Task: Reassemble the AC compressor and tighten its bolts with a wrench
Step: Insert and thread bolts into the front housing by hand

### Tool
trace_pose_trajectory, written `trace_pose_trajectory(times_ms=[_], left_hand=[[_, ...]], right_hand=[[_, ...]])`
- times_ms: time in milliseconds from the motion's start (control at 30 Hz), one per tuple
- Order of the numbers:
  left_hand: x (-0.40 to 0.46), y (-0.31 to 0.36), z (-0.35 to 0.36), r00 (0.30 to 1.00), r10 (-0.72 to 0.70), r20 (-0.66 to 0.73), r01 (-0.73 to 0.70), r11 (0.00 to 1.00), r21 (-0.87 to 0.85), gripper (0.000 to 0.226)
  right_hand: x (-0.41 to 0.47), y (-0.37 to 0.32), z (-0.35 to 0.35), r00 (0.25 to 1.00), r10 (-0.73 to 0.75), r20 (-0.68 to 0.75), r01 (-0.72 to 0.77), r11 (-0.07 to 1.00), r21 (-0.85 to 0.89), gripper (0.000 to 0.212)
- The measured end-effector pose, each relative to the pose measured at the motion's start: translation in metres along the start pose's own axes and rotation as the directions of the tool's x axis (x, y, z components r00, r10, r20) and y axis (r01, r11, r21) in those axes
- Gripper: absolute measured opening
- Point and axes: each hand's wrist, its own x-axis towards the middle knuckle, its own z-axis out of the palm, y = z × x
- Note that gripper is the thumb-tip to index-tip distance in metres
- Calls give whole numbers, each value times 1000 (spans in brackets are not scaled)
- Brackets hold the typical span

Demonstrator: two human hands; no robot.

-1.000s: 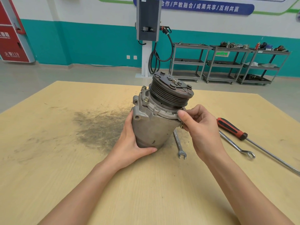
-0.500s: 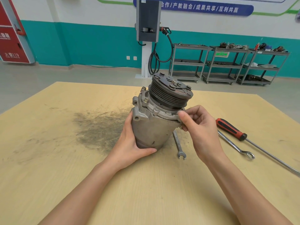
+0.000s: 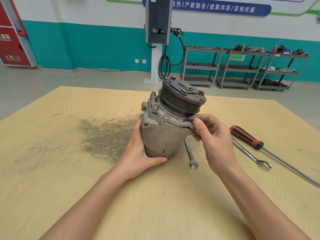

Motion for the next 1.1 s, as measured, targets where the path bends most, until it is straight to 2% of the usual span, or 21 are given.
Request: trace_pose_trajectory(times_ms=[33,167,300,367,533,633,767,800,967,1100], left_hand=[[0,0,0,1000,1,0,-1,1000,-4,120],[0,0,1,1000,-9,-2,9,1000,-5,121],[0,-1,0,1000,-14,2,14,1000,-6,117],[0,-1,0,1000,-13,0,13,1000,-6,117],[1,-1,1,1000,-6,0,6,1000,-6,118],[0,-2,1,1000,-14,2,14,1000,-3,119],[0,-2,1,1000,-7,-1,7,1000,-4,117],[0,-2,1,1000,-4,-2,4,1000,-5,117],[0,-1,0,1000,1,0,-1,1000,-7,118],[0,-1,0,1000,-10,0,10,1000,-3,119]], right_hand=[[0,0,2,1000,5,-20,-5,1000,-4,7],[3,0,3,994,62,-87,-62,998,0,24],[1,1,-4,1000,16,5,-16,999,51,5],[0,2,-4,1000,1,31,-3,999,54,8],[2,2,2,996,41,-84,-40,999,13,17],[1,3,-1,999,21,-36,-19,998,55,6],[0,3,-3,999,-13,37,12,999,38,10],[0,3,-2,1000,-9,28,8,999,41,6],[2,1,3,996,36,-85,-34,999,22,21],[-1,3,-3,1000,-3,15,2,999,39,15]])
